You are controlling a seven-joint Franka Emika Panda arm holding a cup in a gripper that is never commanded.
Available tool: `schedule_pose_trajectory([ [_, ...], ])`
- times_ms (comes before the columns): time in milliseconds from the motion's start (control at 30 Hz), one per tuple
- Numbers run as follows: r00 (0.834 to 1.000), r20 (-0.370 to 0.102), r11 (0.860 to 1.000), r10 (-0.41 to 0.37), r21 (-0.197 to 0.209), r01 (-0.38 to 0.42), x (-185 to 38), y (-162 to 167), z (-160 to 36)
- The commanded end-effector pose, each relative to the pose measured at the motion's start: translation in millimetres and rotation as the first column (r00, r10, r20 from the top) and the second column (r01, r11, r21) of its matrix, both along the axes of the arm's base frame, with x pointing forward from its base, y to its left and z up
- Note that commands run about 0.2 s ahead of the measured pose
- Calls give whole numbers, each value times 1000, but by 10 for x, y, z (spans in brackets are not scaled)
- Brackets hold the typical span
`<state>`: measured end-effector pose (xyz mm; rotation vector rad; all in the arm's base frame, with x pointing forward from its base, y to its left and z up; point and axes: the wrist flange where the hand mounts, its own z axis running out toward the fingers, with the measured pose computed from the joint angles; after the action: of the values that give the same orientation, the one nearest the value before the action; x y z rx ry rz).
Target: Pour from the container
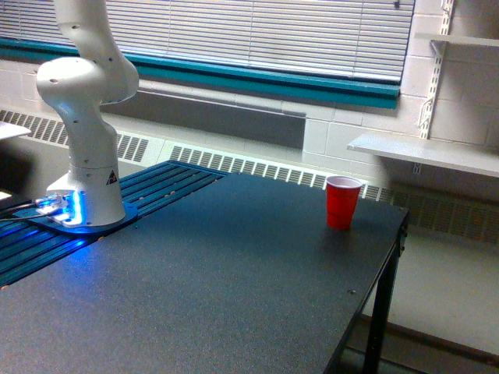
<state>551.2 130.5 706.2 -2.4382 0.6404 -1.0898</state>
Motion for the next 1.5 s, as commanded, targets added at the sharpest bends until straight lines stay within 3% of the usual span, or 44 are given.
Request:
schedule_pose_trajectory([
  [33,1000,11,1000,10,7,-10,-47,94,60],
  [467,998,27,998,56,10,-56,-225,316,-49],
  [700,992,22,992,123,-13,-123,-462,553,-319],
  [933,976,16,975,219,-40,-218,-789,826,-559],
  [1200,955,-43,952,292,-84,-295,-1067,1038,-1021],
  [1500,933,-182,938,310,-105,-332,-1167,1080,-1802],
])
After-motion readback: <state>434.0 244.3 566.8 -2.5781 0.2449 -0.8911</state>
